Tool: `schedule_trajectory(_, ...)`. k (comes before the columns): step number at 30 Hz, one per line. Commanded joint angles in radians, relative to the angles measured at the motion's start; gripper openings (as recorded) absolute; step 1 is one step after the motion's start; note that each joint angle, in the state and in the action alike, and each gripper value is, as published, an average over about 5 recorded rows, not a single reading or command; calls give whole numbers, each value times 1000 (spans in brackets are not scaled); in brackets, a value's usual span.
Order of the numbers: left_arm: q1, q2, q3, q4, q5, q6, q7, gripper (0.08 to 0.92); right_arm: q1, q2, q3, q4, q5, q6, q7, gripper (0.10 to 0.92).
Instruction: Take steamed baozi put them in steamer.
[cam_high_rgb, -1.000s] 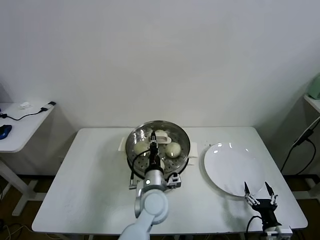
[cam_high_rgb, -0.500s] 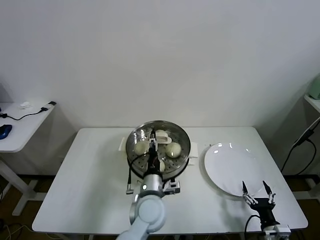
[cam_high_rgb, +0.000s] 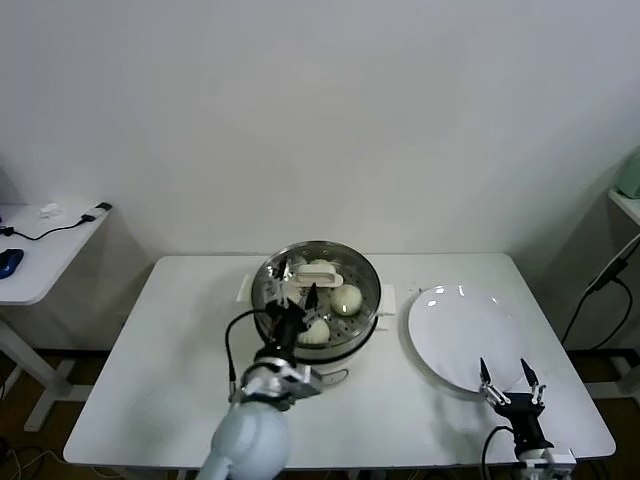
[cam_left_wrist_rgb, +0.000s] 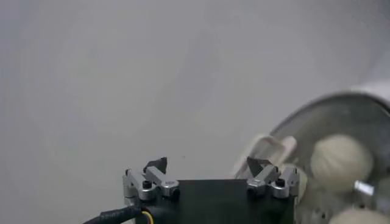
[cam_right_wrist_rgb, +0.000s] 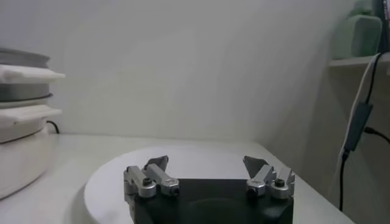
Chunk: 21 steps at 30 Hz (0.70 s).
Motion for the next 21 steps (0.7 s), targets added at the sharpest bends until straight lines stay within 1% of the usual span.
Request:
schedule_trajectory(1,199,62,-450,-84,-1042,-399,-85,823,3,8,-15,-6,27,40,28,823)
schedule_trajectory(5,238,123,-562,2,-1202,-440,-69,823,3,6,-21,-9,31,45,39,823)
schedule_trajectory(9,243,163,-595,126,-1225,-484,-51,823,6,4,-23,-12,42,63,43,823)
schedule_trajectory(15,222,178,-551,324,-1169,-593,-24,823,10,3,-31,-18,52,79,40,823)
schedule_trajectory(21,211,162,-498,457,-1093,-678,-20,823,6,4,-36,-23,51,68,37,823)
